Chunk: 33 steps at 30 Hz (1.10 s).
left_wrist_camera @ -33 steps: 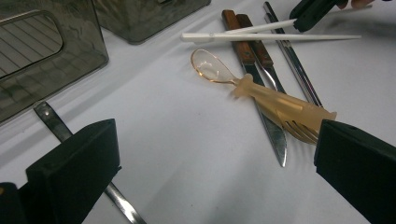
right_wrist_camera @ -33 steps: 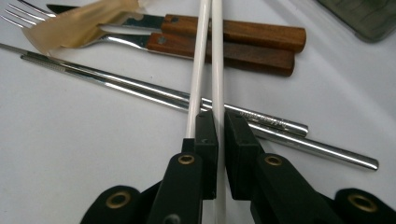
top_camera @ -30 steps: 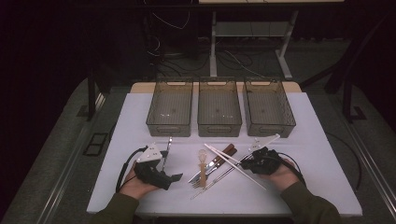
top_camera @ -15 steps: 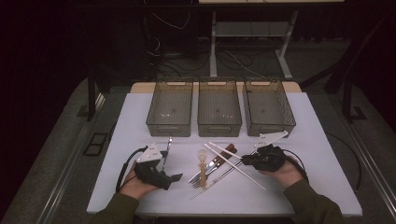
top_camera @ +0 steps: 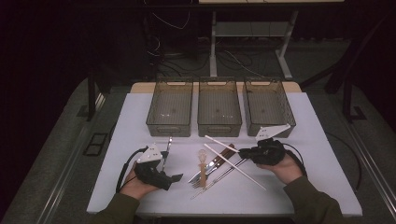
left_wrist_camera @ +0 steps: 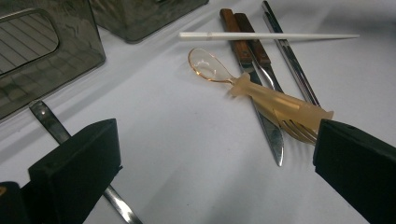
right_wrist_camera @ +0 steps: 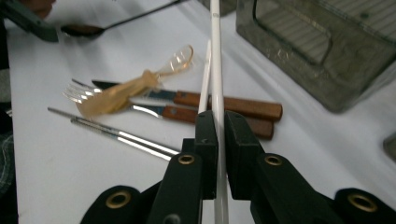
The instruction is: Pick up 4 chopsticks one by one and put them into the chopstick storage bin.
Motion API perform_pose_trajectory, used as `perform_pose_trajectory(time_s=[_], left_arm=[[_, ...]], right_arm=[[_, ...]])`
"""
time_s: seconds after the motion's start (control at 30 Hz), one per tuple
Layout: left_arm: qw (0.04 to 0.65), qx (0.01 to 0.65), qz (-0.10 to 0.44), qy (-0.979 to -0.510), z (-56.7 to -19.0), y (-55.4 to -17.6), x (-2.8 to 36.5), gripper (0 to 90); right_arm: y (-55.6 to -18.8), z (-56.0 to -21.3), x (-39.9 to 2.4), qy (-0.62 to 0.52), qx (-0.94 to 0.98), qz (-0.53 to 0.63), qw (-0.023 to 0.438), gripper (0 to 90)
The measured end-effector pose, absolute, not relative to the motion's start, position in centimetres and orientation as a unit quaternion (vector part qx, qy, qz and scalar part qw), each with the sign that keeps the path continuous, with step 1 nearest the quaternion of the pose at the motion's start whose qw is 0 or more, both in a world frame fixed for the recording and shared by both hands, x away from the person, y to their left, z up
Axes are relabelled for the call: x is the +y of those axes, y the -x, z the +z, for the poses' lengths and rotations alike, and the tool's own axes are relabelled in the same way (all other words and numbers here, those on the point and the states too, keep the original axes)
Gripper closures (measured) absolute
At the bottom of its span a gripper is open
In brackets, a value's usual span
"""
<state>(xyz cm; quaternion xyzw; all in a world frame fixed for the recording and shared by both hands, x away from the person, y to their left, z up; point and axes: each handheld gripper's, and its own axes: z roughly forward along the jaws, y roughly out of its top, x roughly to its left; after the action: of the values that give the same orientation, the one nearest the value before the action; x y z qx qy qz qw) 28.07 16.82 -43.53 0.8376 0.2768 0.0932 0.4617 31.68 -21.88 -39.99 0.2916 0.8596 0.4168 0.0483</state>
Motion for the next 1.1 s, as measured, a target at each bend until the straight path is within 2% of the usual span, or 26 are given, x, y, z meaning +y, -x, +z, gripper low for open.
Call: perform_pose_trajectory(time_s=[0.67, 1.1], left_arm=[[0.467, 0.279, 0.093, -0.834, -43.5, -28.0, 16.9, 0.0], [0.470, 0.280, 0.092, -0.832, -43.6, -28.0, 16.7, 0.0]], right_arm=[[-33.7, -37.4, -19.3, -0.290, 0.851, 0.433, 0.060, 84.6], [-36.3, -35.6, -17.0, -0.297, 0.847, 0.436, 0.070, 84.6]])
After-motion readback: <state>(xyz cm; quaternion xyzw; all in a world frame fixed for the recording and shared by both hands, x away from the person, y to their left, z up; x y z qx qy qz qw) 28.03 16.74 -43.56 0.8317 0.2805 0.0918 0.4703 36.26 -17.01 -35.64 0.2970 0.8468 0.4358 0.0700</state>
